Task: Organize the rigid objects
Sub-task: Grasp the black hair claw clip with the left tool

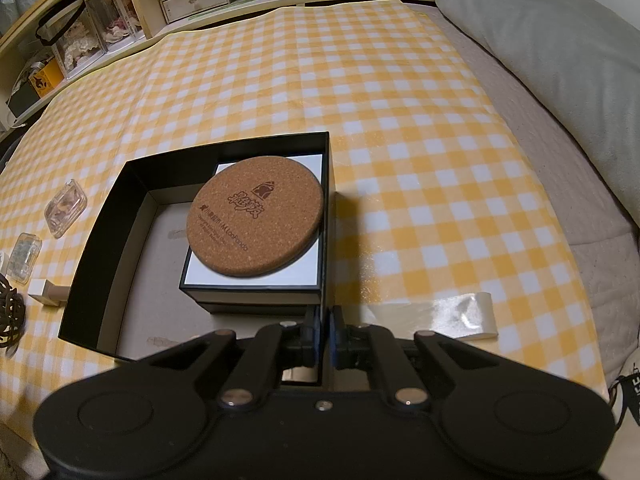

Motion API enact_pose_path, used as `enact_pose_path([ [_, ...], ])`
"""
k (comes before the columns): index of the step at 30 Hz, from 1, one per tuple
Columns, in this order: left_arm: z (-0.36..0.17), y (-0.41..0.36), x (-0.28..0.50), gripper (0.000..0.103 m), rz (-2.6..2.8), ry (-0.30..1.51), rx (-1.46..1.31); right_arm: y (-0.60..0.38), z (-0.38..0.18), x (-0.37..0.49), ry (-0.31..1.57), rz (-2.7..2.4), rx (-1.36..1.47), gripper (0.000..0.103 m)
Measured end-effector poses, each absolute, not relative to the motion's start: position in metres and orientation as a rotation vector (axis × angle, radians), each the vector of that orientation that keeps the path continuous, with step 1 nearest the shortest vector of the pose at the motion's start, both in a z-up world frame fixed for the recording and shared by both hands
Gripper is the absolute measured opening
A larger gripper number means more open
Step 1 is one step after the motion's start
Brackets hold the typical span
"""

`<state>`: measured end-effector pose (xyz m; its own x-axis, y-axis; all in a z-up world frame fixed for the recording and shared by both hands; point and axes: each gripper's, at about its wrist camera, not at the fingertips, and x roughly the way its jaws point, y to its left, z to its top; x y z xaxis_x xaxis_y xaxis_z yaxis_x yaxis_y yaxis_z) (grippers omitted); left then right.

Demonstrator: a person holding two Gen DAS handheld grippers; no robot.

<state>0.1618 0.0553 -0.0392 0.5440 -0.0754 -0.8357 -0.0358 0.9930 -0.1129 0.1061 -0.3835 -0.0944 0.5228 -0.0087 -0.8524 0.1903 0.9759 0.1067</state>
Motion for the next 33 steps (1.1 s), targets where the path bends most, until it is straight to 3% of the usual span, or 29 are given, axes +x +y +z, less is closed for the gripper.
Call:
enact_pose_path([
  [8,-0.057,0.055,0.173,0.071,-0.029,1.033,-0.147,-0.384,-0.095,0.106,1.016,-0.121,0.193,0.005],
  [10,-0.061,0.05,0.175,0.062,-0.036,1.044,-0.14,-0.384,-0.095,0.107,1.016,-0.122,0.192,0.005],
  [12,-0.066,0.049,0.178,0.041,-0.02,1.065,-0.141,-0.384,-0.095,0.107,1.016,-0.121,0.193,0.005],
  [14,-0.069,0.05,0.177,0.032,0.007,1.08,-0.138,-0.384,-0.095,0.107,1.015,-0.121,0.194,0.005],
  [27,-0.07,0.011,0.145,0.032,-0.494,1.162,-0.359,-0.384,-0.095,0.106,1.015,-0.122,0.193,0.005],
  [33,-0.092,-0.016,0.138,0.036,-0.57,1.255,-0.245,-0.384,-0.095,0.106,1.015,-0.122,0.193,0.005],
])
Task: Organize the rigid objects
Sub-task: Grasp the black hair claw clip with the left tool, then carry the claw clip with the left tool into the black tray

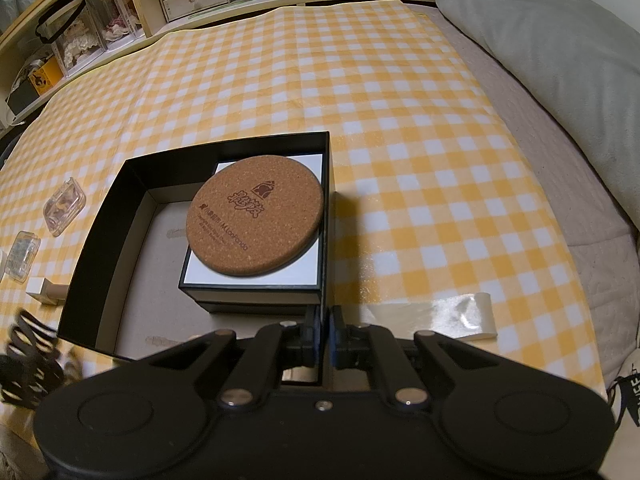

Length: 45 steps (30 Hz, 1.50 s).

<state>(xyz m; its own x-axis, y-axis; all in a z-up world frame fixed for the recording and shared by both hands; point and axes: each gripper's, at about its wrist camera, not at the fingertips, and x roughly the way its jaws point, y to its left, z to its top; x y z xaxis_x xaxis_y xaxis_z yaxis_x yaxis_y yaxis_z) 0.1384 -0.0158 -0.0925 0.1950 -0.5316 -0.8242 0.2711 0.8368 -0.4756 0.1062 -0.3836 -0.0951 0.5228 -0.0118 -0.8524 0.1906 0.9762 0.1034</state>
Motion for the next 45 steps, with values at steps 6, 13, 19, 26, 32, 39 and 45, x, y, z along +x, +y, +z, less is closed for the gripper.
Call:
enact_pose_path([
  [6,-0.089,0.002,0.144,0.061,-0.454,1.228,-0.237,-0.384,-0.095,0.107,1.015,-0.121,0.196,0.005],
  [13,-0.077,0.027,0.144,0.066,-0.257,1.2,-0.18,-0.384,-0.095,0.106,1.015,-0.122,0.195,0.005],
  [19,-0.053,0.031,0.129,0.066,-0.209,1.095,-0.192,-0.384,-0.095,0.106,1.015,-0.122,0.196,0.005],
  [26,-0.049,0.011,0.117,0.066,-0.211,1.077,-0.151,-0.384,-0.096,0.106,1.017,-0.122,0.191,0.005],
  [32,-0.067,-0.007,0.119,0.066,-0.186,1.141,-0.125,-0.384,-0.097,0.107,1.018,-0.124,0.186,0.005],
  [39,-0.075,-0.013,0.126,0.06,-0.116,1.144,-0.088,-0.382,-0.097,0.107,1.019,-0.124,0.181,0.005],
  [45,-0.075,-0.015,0.124,0.045,-0.137,1.142,-0.041,-0.382,-0.097,0.107,1.018,-0.124,0.181,0.005],
])
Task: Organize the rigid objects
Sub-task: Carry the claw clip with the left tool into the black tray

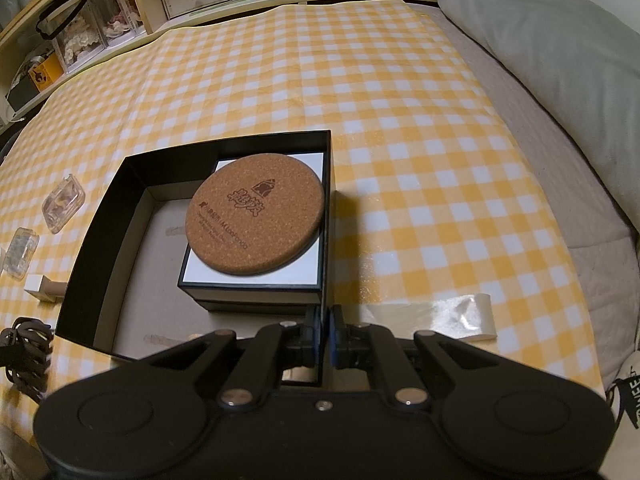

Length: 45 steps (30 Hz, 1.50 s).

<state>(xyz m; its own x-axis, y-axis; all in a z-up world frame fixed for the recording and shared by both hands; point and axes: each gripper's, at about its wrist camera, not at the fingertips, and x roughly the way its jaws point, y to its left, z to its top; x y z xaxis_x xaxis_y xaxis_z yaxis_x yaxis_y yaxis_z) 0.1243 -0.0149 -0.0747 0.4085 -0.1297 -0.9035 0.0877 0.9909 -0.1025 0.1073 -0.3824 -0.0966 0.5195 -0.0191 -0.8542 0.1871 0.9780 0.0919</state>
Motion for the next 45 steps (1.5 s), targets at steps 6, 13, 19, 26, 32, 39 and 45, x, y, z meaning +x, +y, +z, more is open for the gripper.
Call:
enact_pose_path([
  [6,-0.073,-0.015,0.122,0.045,-0.145,1.126,-0.033,-0.383,-0.097,0.107,1.019,-0.124,0.181,0.005],
  [13,-0.039,-0.022,0.114,0.045,-0.324,1.025,-0.044,-0.383,-0.097,0.107,1.019,-0.123,0.193,0.005],
  [19,-0.001,-0.059,0.12,0.045,-0.577,0.904,0.113,-0.385,-0.096,0.107,1.018,-0.12,0.206,0.006],
  [26,0.017,-0.124,0.129,0.045,-0.873,0.825,0.41,-0.384,-0.096,0.108,1.026,-0.101,0.188,0.006],
  [32,0.003,-0.163,0.144,0.045,-1.001,0.789,0.682,-0.388,-0.096,0.11,1.032,-0.073,0.185,0.006],
  [39,-0.02,-0.184,0.154,0.045,-1.172,0.806,0.899,-0.391,-0.096,0.11,1.031,-0.075,0.196,0.006],
  [45,-0.022,-0.198,0.162,0.045,-1.335,0.816,0.898,-0.39,-0.097,0.11,1.03,-0.076,0.202,0.006],
])
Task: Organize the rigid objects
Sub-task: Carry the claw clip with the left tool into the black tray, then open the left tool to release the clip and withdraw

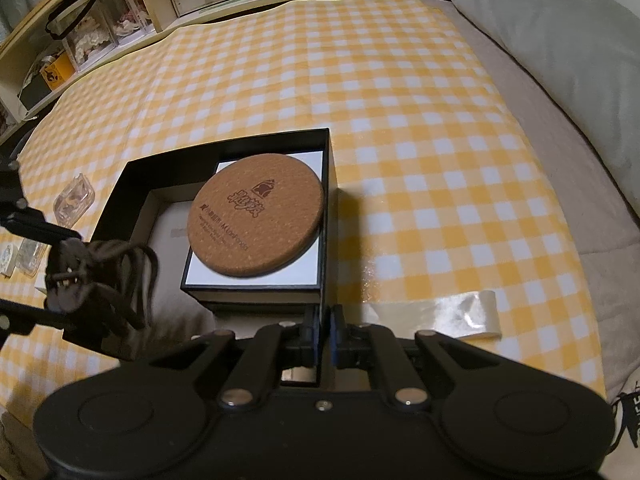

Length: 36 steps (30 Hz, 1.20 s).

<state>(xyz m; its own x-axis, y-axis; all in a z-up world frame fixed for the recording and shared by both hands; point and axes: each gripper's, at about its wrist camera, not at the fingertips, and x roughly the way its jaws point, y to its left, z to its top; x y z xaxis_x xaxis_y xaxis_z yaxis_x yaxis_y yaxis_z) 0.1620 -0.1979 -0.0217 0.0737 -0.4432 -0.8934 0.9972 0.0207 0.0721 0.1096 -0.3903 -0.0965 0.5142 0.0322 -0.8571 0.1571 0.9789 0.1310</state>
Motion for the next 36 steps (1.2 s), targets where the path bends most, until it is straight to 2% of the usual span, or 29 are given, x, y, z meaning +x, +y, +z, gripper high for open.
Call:
enact_pose_path([
  [12,-0.042,-0.202,0.177,0.045,-1.405,0.932,0.909,-0.39,-0.097,0.111,1.03,-0.081,0.207,0.006],
  [29,-0.046,-0.215,0.175,0.046,-1.333,1.004,1.005,-0.391,-0.097,0.111,1.027,-0.082,0.211,0.006],
  [31,-0.047,-0.218,0.175,0.053,-1.311,1.001,1.001,-0.391,-0.097,0.111,1.027,-0.082,0.21,0.006],
  [33,-0.045,-0.219,0.177,0.067,-1.287,0.996,0.987,-0.392,-0.097,0.111,1.027,-0.081,0.212,0.006],
  [36,-0.038,-0.22,0.179,0.07,-1.287,1.008,0.943,-0.393,-0.097,0.111,1.026,-0.083,0.215,0.006],
])
